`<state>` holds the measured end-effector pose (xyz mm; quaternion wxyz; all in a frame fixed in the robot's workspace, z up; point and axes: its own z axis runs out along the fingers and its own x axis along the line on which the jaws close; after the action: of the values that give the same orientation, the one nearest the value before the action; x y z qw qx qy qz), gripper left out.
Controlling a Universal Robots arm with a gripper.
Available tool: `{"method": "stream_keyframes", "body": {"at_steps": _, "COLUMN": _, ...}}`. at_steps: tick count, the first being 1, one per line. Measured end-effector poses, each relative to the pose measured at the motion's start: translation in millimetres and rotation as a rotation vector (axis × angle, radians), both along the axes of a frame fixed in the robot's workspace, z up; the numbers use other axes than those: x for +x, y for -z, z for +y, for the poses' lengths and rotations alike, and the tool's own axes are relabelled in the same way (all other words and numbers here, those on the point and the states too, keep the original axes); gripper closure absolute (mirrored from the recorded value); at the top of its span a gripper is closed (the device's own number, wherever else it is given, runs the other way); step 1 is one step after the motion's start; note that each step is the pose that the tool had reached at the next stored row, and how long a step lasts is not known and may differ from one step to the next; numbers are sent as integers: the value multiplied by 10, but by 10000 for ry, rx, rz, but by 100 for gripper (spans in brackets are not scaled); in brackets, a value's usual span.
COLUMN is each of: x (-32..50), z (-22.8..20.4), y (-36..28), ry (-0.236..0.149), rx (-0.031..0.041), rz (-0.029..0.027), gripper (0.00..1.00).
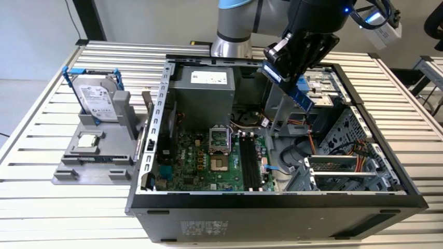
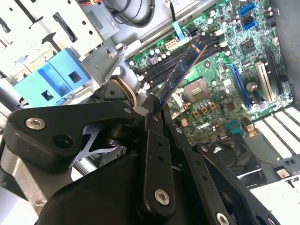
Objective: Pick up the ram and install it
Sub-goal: 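Insert the ram into the slot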
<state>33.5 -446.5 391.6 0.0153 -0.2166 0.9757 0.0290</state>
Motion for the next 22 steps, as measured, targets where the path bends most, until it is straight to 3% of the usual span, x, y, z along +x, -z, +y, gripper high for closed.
{"method": "stream_keyframes", "body": {"at_steps": 22, "x": 0, "z": -31, "y": 0, "ry": 2617, "rx": -1, "rz": 0, "gripper": 100}}
